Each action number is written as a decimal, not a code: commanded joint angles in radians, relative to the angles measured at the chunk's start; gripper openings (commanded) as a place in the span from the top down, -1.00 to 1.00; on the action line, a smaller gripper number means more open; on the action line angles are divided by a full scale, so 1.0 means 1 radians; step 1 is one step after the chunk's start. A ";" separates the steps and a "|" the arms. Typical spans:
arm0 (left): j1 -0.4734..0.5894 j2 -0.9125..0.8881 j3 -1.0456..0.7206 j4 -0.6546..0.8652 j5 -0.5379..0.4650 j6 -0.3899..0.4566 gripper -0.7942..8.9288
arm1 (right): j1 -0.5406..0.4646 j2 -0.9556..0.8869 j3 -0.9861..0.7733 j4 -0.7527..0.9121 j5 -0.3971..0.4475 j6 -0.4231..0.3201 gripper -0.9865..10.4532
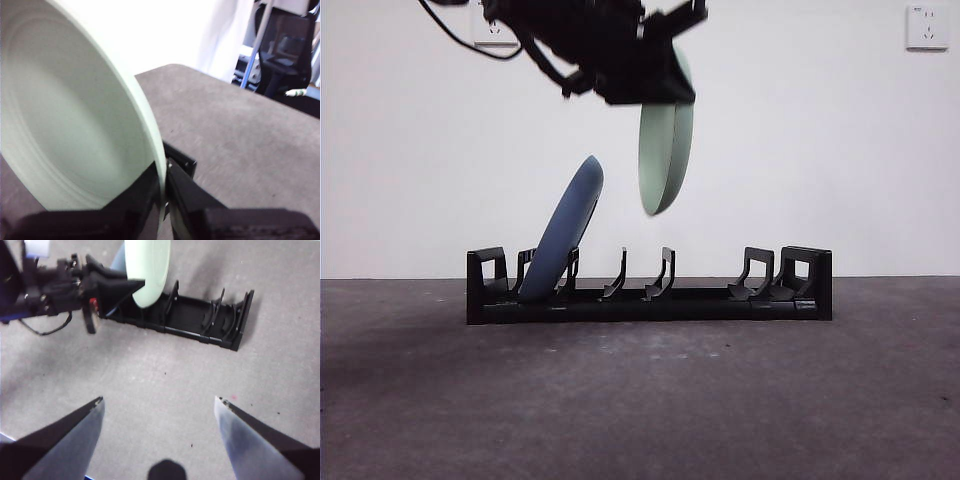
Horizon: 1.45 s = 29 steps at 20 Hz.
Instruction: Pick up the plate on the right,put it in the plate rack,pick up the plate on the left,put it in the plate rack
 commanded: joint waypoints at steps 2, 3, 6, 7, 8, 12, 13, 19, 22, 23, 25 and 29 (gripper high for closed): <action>0.021 0.066 -0.003 -0.007 0.003 0.031 0.85 | 0.001 -0.001 -0.003 0.008 -0.003 -0.013 0.17; 0.021 0.084 -0.003 -0.012 0.003 0.032 0.85 | 0.001 -0.001 -0.003 0.008 -0.004 -0.014 0.17; 0.021 0.125 -0.003 -0.024 -0.012 0.051 0.85 | 0.002 -0.001 -0.003 0.007 -0.018 -0.016 0.17; 0.021 0.138 -0.003 -0.025 -0.013 0.053 0.85 | 0.002 -0.001 -0.003 0.006 -0.018 -0.017 0.17; 0.021 0.146 -0.003 -0.026 -0.014 0.059 0.85 | 0.002 -0.001 -0.003 0.006 -0.018 -0.017 0.17; 0.021 0.179 -0.003 -0.054 -0.043 0.110 0.85 | 0.002 0.000 -0.003 0.006 -0.026 -0.024 0.17; 0.021 0.186 -0.003 -0.065 -0.043 0.123 0.85 | 0.002 0.000 -0.003 0.006 -0.026 -0.024 0.17; 0.019 0.194 -0.003 -0.117 -0.080 0.162 0.85 | 0.002 0.000 -0.003 -0.005 -0.026 -0.025 0.17; 0.016 0.194 -0.002 -0.132 -0.074 0.159 0.84 | 0.002 0.000 -0.003 -0.018 -0.026 -0.026 0.17; 0.013 0.194 -0.002 -0.131 -0.063 0.152 0.81 | 0.002 0.000 -0.003 -0.022 -0.026 -0.026 0.17; 0.006 0.190 -0.001 -0.130 -0.058 0.142 0.59 | 0.002 0.000 -0.003 -0.024 -0.026 -0.027 0.17; -0.011 0.187 0.054 -0.218 -0.058 0.142 0.44 | 0.002 0.000 -0.003 -0.024 -0.026 -0.032 0.17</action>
